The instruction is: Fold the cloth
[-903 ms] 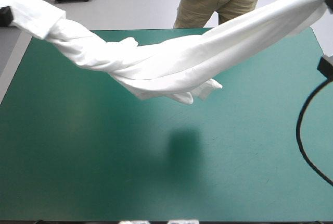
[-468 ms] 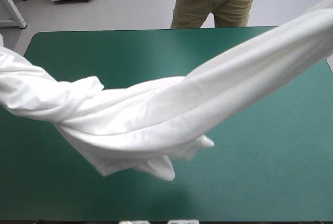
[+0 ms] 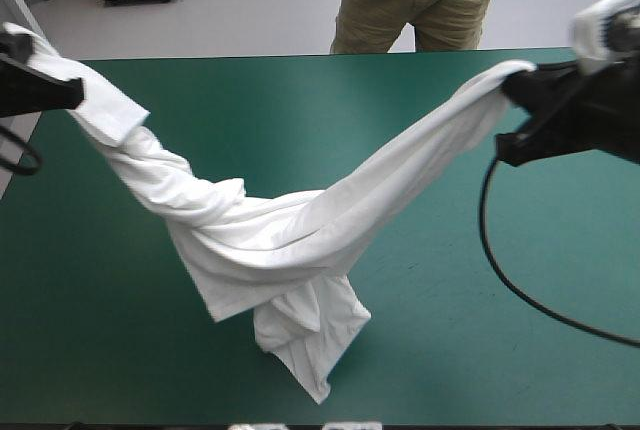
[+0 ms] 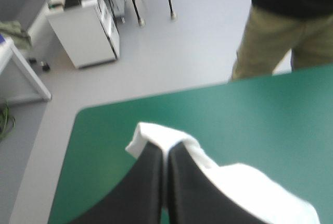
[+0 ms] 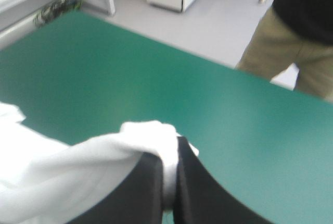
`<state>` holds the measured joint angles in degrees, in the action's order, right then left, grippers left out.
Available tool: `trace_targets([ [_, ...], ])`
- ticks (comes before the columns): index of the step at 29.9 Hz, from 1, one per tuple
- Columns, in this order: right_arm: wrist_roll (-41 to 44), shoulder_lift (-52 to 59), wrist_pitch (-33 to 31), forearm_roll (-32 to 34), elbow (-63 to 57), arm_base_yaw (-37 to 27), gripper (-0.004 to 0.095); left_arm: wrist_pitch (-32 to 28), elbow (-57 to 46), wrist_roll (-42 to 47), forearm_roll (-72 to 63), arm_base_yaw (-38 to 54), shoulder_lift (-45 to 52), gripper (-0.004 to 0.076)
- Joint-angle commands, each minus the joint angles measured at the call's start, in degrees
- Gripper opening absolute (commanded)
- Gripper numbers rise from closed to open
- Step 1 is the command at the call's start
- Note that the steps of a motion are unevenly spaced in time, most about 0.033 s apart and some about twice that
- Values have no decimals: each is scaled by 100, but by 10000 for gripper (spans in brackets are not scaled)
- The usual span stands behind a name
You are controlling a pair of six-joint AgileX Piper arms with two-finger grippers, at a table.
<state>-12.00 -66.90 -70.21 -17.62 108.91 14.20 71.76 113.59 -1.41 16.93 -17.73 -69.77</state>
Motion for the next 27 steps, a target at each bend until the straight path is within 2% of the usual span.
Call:
trace_targets([
  [1,-182,-203,1093,-290,-1122,-24,-13,-595,-781,141,52,-36,-171,-9],
  [5,-315,-697,1971,-226,-1902,-24,-13,-1509,-1434,343,40,-36,-692,-9],
  [10,-433,-1522,2640,-69,-1947,-24,-13,-2638,-1487,466,40,-36,-1621,-9],
  [15,-349,-2144,3571,213,-1947,-24,-13,-3410,-1487,754,68,-36,-2442,-9],
  [21,-335,-2528,4374,236,-1947,-248,-15,-4042,-1461,834,92,-7,-3048,-9],
  [25,-405,-2842,4181,207,-1947,-511,-10,-3955,-1429,1056,40,153,-3370,6],
  [27,-405,-3046,4004,131,-1947,-654,34,-3758,-1429,1056,-15,232,-3485,76],
])
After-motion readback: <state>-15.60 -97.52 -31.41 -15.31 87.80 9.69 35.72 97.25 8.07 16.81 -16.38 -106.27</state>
